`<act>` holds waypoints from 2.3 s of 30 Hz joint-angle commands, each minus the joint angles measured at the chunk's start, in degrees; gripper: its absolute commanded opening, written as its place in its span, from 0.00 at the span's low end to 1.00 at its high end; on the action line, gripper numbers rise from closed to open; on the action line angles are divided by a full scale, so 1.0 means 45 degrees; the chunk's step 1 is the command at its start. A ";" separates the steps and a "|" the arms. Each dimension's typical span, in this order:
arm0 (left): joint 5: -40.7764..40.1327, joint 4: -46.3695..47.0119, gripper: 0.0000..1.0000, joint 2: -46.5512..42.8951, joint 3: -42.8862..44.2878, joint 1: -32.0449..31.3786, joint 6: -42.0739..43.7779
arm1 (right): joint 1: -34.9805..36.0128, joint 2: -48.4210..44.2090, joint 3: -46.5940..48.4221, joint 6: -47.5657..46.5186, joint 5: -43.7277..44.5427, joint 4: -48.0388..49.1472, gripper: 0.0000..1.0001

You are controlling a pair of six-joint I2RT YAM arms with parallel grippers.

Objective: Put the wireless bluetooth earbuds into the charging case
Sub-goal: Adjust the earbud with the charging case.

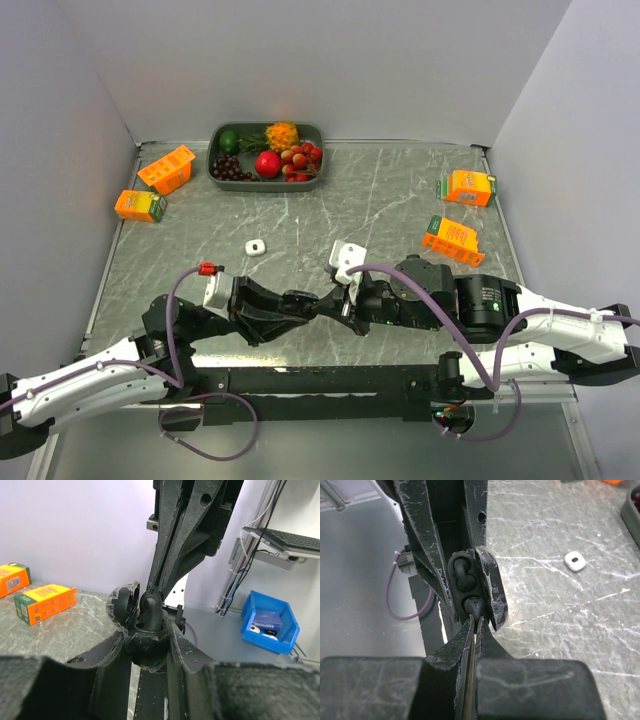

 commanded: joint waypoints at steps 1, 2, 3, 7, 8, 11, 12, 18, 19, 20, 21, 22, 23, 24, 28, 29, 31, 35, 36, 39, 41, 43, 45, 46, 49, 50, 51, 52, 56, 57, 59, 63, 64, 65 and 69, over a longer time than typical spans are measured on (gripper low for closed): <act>0.0221 0.2167 0.01 -0.0465 0.0114 -0.0032 -0.0437 | 0.0230 -0.0345 -0.0425 -0.0897 -0.0116 -0.0398 0.00; 0.0182 0.2187 0.01 -0.0485 0.0095 -0.0013 -0.0457 | 0.0231 -0.0384 -0.0425 -0.0976 -0.0155 -0.0418 0.00; 0.0143 0.2187 0.01 -0.0505 0.0095 -0.0032 -0.0476 | 0.0308 -0.0404 -0.0425 -0.1132 -0.0232 -0.0398 0.00; -0.0091 0.2226 0.01 -0.0563 0.0075 -0.0013 -0.0496 | 0.0524 -0.0443 -0.0445 -0.1387 -0.0175 -0.0437 0.00; -0.0111 0.2246 0.01 -0.0563 0.0056 -0.0013 -0.0496 | 0.0659 -0.0404 -0.0445 -0.1406 -0.0117 -0.0457 0.00; -0.0130 0.2265 0.01 -0.0486 0.0134 -0.0032 -0.0496 | 0.0933 -0.0326 -0.0464 -0.1504 0.0059 -0.0554 0.00; -0.0092 0.2285 0.01 -0.0466 0.0153 -0.0013 -0.0496 | 0.1050 -0.0287 -0.0464 -0.1543 0.0214 -0.0574 0.00; 0.0045 0.2422 0.01 -0.0271 0.0289 -0.0013 -0.0554 | 0.1461 0.0084 -0.0367 -0.1641 0.0978 -0.0808 0.00; 0.0065 0.2422 0.01 -0.0232 0.0290 -0.0013 -0.0535 | 0.1481 0.0142 -0.0347 -0.1641 0.1036 -0.0808 0.00; 0.0104 0.2422 0.01 -0.0231 0.0290 -0.0013 -0.0535 | 0.1500 0.0162 -0.0328 -0.1622 0.1230 -0.0847 0.00; 0.0123 0.2422 0.01 -0.0212 0.0309 -0.0032 -0.0535 | 0.1501 0.0240 -0.0289 -0.1544 0.1328 -0.0905 0.00; 0.0181 0.2422 0.01 -0.0212 0.0310 -0.0013 -0.0515 | 0.1501 0.0318 -0.0250 -0.1543 0.1387 -0.0964 0.00; 0.0182 0.2441 0.01 -0.0192 0.0310 -0.0032 -0.0515 | 0.1501 0.0319 -0.0250 -0.1524 0.1407 -0.1003 0.00; 0.0201 0.2403 0.01 -0.0192 0.0329 -0.0013 -0.0496 | 0.1501 0.0377 -0.0230 -0.1524 0.1407 -0.1042 0.00; 0.0163 0.2305 0.01 -0.0153 0.0368 -0.0013 -0.0457 | 0.1520 0.0592 -0.0132 -0.1504 0.1174 -0.1199 0.00; 0.0163 0.2266 0.01 -0.0172 0.0387 -0.0013 -0.0418 | 0.1501 0.0573 -0.0132 -0.1504 0.1173 -0.1180 0.00; 0.0104 0.2168 0.01 -0.0172 0.0388 -0.0013 -0.0379 | 0.1520 0.0476 -0.0113 -0.1426 0.1212 -0.1121 0.16; 0.0046 0.2051 0.01 -0.0212 0.0329 -0.0013 -0.0359 | 0.1520 0.0222 0.0043 -0.1309 0.1270 -0.0984 0.38; 0.0026 0.2031 0.01 -0.0250 0.0271 -0.0013 -0.0340 | 0.1520 0.0163 0.0101 -0.1251 0.1290 -0.0984 0.39; -0.0032 0.1934 0.01 -0.0290 0.0232 -0.0013 -0.0340 | 0.1520 -0.0032 0.0355 -0.1192 0.1251 -0.0848 0.43; -0.0052 0.1895 0.01 -0.0309 0.0212 -0.0013 -0.0340 | 0.1520 -0.0188 0.0492 -0.1172 0.1135 -0.0828 0.44; -0.0091 0.1914 0.01 -0.0368 0.0134 -0.0013 -0.0378 | 0.1501 -0.0364 0.0707 -0.1172 0.1173 -0.0809 0.45; -0.0072 0.1895 0.01 -0.0368 0.0114 -0.0032 -0.0398 | 0.1481 -0.0578 0.0843 -0.1133 0.1192 -0.0731 0.45; -0.0053 0.1894 0.01 -0.0349 0.0114 -0.0032 -0.0417 | 0.1520 -0.0657 0.0864 -0.1114 0.1193 -0.0614 0.44; -0.0072 0.1719 0.01 -0.0232 0.0173 -0.0032 -0.0437 | 0.1501 -0.0950 0.0981 -0.1114 0.1153 -0.0048 0.38; -0.0053 0.1661 0.01 -0.0173 0.0211 -0.0013 -0.0437 | 0.1520 -0.1009 0.1020 -0.1152 0.1115 0.0282 0.33; -0.0033 0.1621 0.01 -0.0037 0.0251 -0.0013 -0.0437 | 0.1501 -0.0951 0.1213 -0.1172 0.1018 0.0382 0.31; 0.0006 0.1447 0.01 0.0041 0.0290 -0.0032 -0.0457 | 0.1501 -0.0873 0.1312 -0.1211 0.1017 0.0441 0.27; 0.0279 0.1211 0.01 0.0491 0.0563 -0.0013 -0.0398 | 0.1520 -0.0034 0.2015 -0.1406 0.1017 0.0208 0.21; 0.0299 0.1172 0.01 0.0665 0.0602 -0.0032 -0.0398 | 0.1501 0.0219 0.2151 -0.1445 0.0997 0.0207 0.23; 0.0455 0.1055 0.01 0.0842 0.0719 -0.0032 -0.0398 | 0.1481 0.0435 0.2250 -0.1446 0.0842 0.0246 0.30; 0.0631 0.1269 0.01 0.1038 0.0700 -0.0013 -0.0457 | 0.1345 0.1195 0.2640 -0.1290 0.0646 -0.0298 0.33; 0.0689 0.1289 0.01 0.1058 0.0700 -0.0013 -0.0457 | 0.1248 0.1352 0.2738 -0.1173 0.0375 -0.0475 0.33; 0.0729 0.1270 0.01 0.1116 0.0719 -0.0032 -0.0457 | 0.1189 0.1470 0.2874 -0.1114 0.0295 -0.0554 0.31; 0.0963 0.1328 0.01 0.1214 0.0778 -0.0032 -0.0437 | 0.0974 0.1978 0.3168 -0.0880 0.0313 -0.1003 0.29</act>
